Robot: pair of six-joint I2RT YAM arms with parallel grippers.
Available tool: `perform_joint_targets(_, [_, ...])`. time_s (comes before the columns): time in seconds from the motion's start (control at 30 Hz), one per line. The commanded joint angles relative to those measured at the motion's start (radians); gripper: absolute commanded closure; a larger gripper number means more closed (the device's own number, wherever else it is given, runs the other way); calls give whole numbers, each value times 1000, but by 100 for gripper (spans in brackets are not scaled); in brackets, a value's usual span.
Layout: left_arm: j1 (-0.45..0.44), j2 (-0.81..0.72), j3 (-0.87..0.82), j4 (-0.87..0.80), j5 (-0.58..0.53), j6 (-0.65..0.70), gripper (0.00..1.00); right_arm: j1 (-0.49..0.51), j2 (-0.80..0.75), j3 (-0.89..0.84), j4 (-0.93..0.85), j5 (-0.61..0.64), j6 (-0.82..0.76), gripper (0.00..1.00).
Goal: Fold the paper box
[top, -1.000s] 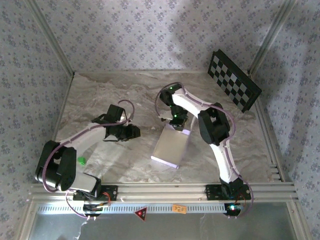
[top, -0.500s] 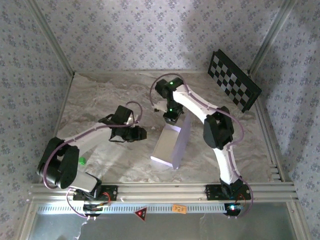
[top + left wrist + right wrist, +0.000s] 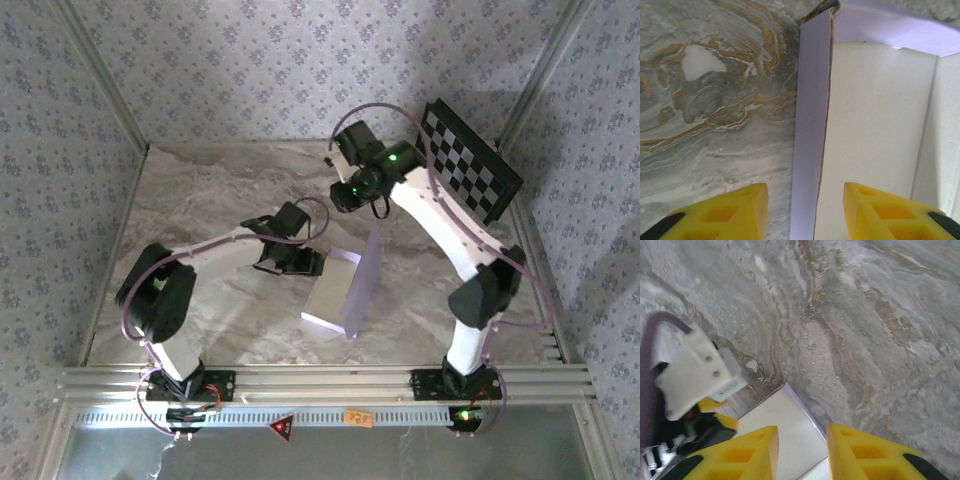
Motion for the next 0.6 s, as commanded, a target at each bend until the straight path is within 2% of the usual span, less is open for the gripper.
perform_joint_targets(0.0, [-36,55,83,-111,-92,47,55,-13,-121,-89,42,27,134,68])
perform_joint_targets(0.23, [-68,132,155,-160,-120,60,61,-43,-244,-214,51,32,141,68])
perform_joint_targets(0.57, [-82,164,200,-230,-134,60,71,-60,-277,-252,58,38,126,69])
